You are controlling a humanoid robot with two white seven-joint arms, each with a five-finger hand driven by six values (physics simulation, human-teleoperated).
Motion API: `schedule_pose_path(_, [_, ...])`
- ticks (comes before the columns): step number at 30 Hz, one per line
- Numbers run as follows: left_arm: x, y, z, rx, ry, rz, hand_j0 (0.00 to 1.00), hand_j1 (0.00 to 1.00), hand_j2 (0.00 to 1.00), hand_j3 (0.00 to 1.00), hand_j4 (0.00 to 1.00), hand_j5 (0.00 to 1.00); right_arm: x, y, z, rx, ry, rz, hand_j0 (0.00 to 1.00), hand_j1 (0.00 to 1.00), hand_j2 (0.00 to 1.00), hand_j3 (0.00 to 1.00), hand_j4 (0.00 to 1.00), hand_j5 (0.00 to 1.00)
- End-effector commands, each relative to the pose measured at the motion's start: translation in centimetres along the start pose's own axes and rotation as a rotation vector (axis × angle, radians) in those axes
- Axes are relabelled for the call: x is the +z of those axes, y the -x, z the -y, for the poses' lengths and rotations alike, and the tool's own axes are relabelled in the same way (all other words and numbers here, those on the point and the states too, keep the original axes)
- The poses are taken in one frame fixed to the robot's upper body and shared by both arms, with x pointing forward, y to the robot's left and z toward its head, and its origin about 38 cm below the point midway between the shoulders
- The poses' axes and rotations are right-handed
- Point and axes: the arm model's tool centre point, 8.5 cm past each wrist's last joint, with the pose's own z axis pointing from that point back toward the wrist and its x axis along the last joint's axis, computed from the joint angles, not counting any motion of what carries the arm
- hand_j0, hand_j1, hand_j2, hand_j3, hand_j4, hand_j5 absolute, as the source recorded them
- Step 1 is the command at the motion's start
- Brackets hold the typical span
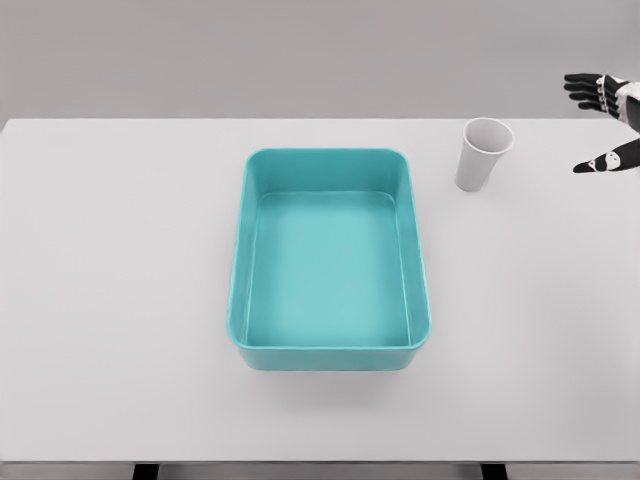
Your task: Put the paper cup into the basket with your right arm
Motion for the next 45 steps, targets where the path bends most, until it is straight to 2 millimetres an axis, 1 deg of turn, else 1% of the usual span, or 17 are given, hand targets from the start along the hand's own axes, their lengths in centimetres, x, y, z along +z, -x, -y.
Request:
schedule_pose_path(1, [0.0, 0.0, 0.0, 0.000, 0.000, 0.000, 1.00, 1.00, 1.00, 1.00, 1.00, 1.00, -1.6, 2.1, -1.7, -0.059, -0.005, -0.033, 0.99, 0.99, 0.99, 0.99, 0.99, 0.99])
schedule_pose_path(2, [0.0, 0.0, 0.0, 0.000, 0.000, 0.000, 1.00, 1.00, 1.00, 1.00, 1.00, 1.00, -2.1, 2.5, -2.3, -0.078, -0.006, -0.034, 0.99, 0.99, 0.99, 0.99, 0.99, 0.99])
schedule_pose_path(4, [0.0, 0.0, 0.0, 0.000, 0.000, 0.000, 1.00, 1.00, 1.00, 1.00, 1.00, 1.00, -2.3, 2.9, -2.6, -0.092, -0.005, -0.039, 0.99, 0.99, 0.99, 0.99, 0.99, 0.99])
schedule_pose_path(10, [0.0, 0.0, 0.0, 0.000, 0.000, 0.000, 1.00, 1.00, 1.00, 1.00, 1.00, 1.00, -3.9, 2.4, -3.2, -0.113, -0.007, -0.013, 0.99, 0.99, 0.99, 0.99, 0.99, 0.99])
schedule_pose_path(13, [0.0, 0.0, 0.0, 0.000, 0.000, 0.000, 1.00, 1.00, 1.00, 1.00, 1.00, 1.00, -5.0, 2.4, -3.5, -0.137, 0.001, -0.010, 0.99, 0.99, 0.99, 0.99, 0.99, 0.99])
schedule_pose_path(16, [0.0, 0.0, 0.0, 0.000, 0.000, 0.000, 1.00, 1.00, 1.00, 1.00, 1.00, 1.00, -5.5, 2.1, -3.6, -0.122, -0.005, -0.011, 0.99, 0.99, 0.99, 0.99, 0.99, 0.99])
schedule_pose_path(17, [0.0, 0.0, 0.0, 0.000, 0.000, 0.000, 1.00, 1.00, 1.00, 1.00, 1.00, 1.00, -5.7, 2.4, -3.8, -0.137, -0.002, -0.017, 0.99, 0.99, 0.99, 0.99, 0.99, 0.99])
schedule_pose_path(20, [0.0, 0.0, 0.0, 0.000, 0.000, 0.000, 1.00, 1.00, 1.00, 1.00, 1.00, 1.00, -6.5, 2.4, -4.2, -0.134, -0.008, -0.021, 0.99, 0.99, 0.99, 0.99, 0.99, 0.99])
schedule_pose_path(28, [0.0, 0.0, 0.0, 0.000, 0.000, 0.000, 1.00, 1.00, 1.00, 1.00, 1.00, 1.00, -7.4, 2.0, -4.8, -0.128, -0.023, -0.022, 0.99, 0.99, 0.99, 0.99, 0.99, 0.99])
schedule_pose_path(29, [0.0, 0.0, 0.0, 0.000, 0.000, 0.000, 1.00, 1.00, 1.00, 1.00, 1.00, 1.00, -7.4, 2.2, -4.8, -0.131, -0.022, -0.027, 0.99, 0.99, 0.99, 0.99, 0.99, 0.99])
schedule_pose_path(31, [0.0, 0.0, 0.0, 0.000, 0.000, 0.000, 1.00, 1.00, 1.00, 1.00, 1.00, 1.00, -7.0, 3.4, -4.9, -0.147, -0.012, -0.057, 0.99, 0.99, 0.99, 0.99, 0.99, 0.99])
schedule_pose_path(33, [0.0, 0.0, 0.0, 0.000, 0.000, 0.000, 1.00, 1.00, 1.00, 1.00, 1.00, 1.00, -7.0, 3.5, -4.7, -0.148, -0.006, -0.062, 0.99, 0.99, 0.99, 0.99, 0.99, 0.99])
schedule_pose_path(36, [0.0, 0.0, 0.0, 0.000, 0.000, 0.000, 1.00, 1.00, 1.00, 1.00, 1.00, 1.00, -6.7, 4.2, -4.7, -0.157, -0.001, -0.084, 0.99, 0.99, 0.99, 0.99, 0.99, 0.99])
schedule_pose_path(38, [0.0, 0.0, 0.0, 0.000, 0.000, 0.000, 1.00, 1.00, 1.00, 1.00, 1.00, 1.00, -6.6, 4.3, -4.5, -0.153, 0.003, -0.093, 0.99, 0.99, 0.99, 0.99, 0.99, 0.99])
schedule_pose_path(41, [0.0, 0.0, 0.0, 0.000, 0.000, 0.000, 1.00, 1.00, 1.00, 1.00, 1.00, 1.00, -7.9, 3.9, -5.2, -0.156, -0.008, -0.088, 0.99, 0.99, 0.99, 0.99, 0.99, 0.99])
schedule_pose_path(43, [0.0, 0.0, 0.0, 0.000, 0.000, 0.000, 1.00, 1.00, 1.00, 1.00, 1.00, 1.00, -7.9, 4.0, -5.3, -0.157, -0.009, -0.090, 0.99, 0.99, 0.99, 0.99, 0.99, 0.99])
schedule_pose_path(45, [0.0, 0.0, 0.0, 0.000, 0.000, 0.000, 1.00, 1.00, 1.00, 1.00, 1.00, 1.00, -7.6, 4.5, -5.2, -0.165, -0.002, -0.106, 0.99, 0.99, 0.99, 0.99, 0.99, 0.99])
